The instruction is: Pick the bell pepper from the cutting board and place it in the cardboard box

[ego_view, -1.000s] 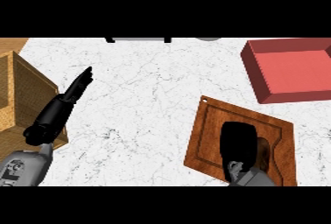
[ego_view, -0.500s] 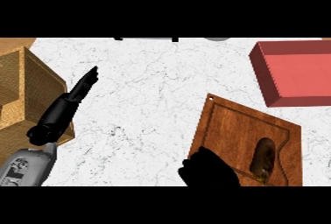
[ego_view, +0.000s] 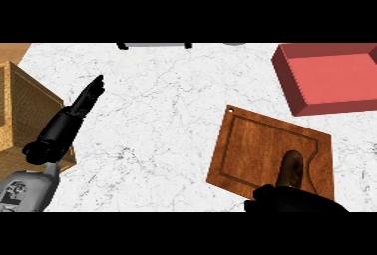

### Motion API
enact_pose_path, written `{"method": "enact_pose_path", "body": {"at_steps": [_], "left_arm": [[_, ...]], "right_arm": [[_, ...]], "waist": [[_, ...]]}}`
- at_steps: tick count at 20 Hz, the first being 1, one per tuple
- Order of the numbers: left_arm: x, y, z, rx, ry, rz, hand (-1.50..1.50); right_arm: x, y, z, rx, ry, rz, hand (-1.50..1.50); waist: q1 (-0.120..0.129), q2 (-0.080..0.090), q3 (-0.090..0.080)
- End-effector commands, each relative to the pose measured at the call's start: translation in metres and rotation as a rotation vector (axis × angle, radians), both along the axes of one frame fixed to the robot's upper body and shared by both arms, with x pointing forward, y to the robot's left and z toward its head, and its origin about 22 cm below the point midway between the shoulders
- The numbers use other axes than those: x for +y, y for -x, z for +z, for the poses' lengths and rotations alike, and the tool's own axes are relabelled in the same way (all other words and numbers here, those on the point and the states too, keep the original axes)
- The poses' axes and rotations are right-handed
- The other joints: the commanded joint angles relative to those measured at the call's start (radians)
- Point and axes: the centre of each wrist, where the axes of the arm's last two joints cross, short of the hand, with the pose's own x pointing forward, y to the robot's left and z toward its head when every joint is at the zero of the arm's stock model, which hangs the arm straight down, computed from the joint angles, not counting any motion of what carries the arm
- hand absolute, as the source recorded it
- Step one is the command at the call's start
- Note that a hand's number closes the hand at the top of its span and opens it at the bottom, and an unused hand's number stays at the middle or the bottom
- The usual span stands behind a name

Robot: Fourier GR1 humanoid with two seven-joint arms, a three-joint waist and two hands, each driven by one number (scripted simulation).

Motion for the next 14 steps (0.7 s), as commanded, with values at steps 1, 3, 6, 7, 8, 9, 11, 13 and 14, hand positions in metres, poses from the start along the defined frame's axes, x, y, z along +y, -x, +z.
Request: {"method": "enact_pose_path", "body": {"at_steps": [1,3,6,7,8,9,11,13,14], "left_arm": [[0.002,0.002,-0.005,0.010,-0.013,0.020,0.00],[0.002,-0.004,0.003,0.003,0.003,0.035,0.00],[0.004,0.006,-0.003,0.005,-0.008,0.026,0.00],[0.009,0.005,-0.004,0.008,-0.009,0.016,0.00],[-0.001,0.001,0.010,-0.014,-0.008,-0.002,0.00],[0.014,-0.002,0.013,-0.004,-0.019,0.014,0.00],[0.000,0.000,0.009,0.003,-0.018,-0.001,0.00],[-0.006,-0.002,0.001,-0.007,-0.015,-0.036,0.00],[0.011,-0.001,0.008,-0.010,-0.024,-0.017,0.00]], "right_arm": [[-0.050,-0.008,0.033,-0.071,-0.104,0.073,1.50],[-0.078,-0.022,0.044,-0.068,-0.207,-0.022,1.50],[-0.126,-0.041,0.037,0.019,-0.365,-0.218,1.50],[-0.142,-0.046,0.045,0.036,-0.390,-0.254,1.50],[-0.155,-0.055,0.043,0.081,-0.431,-0.299,1.50],[-0.175,-0.059,0.053,0.069,-0.449,-0.351,1.50],[-0.195,-0.073,0.070,0.085,-0.484,-0.406,1.50],[-0.212,-0.088,0.086,0.094,-0.512,-0.452,1.50],[-0.227,-0.092,0.097,0.097,-0.503,-0.500,1.50]], "waist": [[-0.023,0.004,-0.002],[-0.032,0.005,-0.003],[-0.019,0.003,-0.004],[-0.016,0.004,-0.006],[-0.002,0.003,-0.006],[-0.002,0.004,-0.007],[0.018,0.003,-0.008],[0.026,0.005,-0.009],[0.035,0.005,-0.009]]}}
